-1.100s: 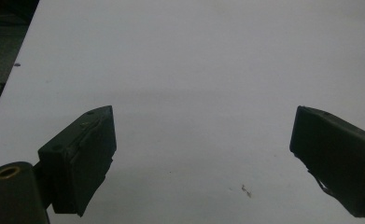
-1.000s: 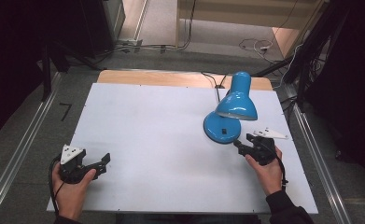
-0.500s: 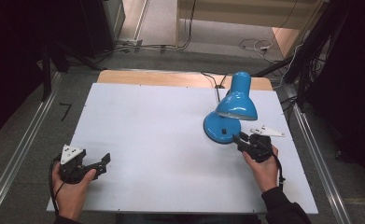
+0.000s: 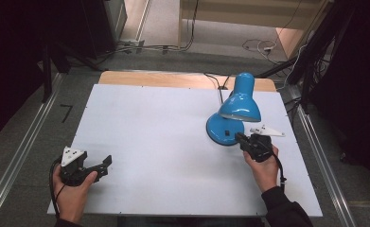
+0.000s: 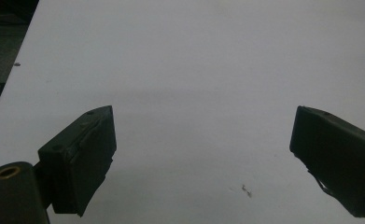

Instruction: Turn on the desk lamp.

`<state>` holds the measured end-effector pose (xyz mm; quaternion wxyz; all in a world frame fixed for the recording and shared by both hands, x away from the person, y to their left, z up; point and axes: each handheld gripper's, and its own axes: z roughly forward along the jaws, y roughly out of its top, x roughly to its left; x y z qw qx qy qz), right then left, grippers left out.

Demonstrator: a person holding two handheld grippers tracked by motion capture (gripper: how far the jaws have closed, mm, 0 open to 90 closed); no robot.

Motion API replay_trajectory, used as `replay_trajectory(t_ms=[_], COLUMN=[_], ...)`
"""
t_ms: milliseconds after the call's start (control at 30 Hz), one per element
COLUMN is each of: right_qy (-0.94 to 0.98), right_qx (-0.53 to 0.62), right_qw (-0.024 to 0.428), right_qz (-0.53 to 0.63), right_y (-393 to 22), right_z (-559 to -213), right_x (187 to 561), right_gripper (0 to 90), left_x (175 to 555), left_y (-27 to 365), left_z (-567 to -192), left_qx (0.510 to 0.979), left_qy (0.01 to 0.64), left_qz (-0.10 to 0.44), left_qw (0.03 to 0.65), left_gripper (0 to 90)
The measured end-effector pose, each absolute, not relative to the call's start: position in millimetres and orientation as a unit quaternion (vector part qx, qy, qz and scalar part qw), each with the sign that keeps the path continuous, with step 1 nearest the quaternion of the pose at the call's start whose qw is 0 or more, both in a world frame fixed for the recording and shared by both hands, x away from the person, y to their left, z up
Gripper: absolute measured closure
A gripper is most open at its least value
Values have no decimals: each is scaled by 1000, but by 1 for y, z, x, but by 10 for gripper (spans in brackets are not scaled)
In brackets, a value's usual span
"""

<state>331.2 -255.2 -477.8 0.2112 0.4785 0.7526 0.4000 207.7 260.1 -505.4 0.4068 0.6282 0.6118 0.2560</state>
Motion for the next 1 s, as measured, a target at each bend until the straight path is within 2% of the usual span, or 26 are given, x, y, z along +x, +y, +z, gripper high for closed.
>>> replay_trajectory(t_ms=[400,1000], right_qy=[754,731], right_qx=[475,488], right_qw=[211,198], right_qz=[401,434], right_y=[-249,-241], right_z=[-481,-494], right_x=[338,352], right_gripper=[873,877], left_x=[208,208], left_y=[260,261], left_z=[-505,-505], left_qx=[629,627], left_qy=[611,612], left_qz=[256,255], left_qw=[407,408], left_gripper=[74,74])
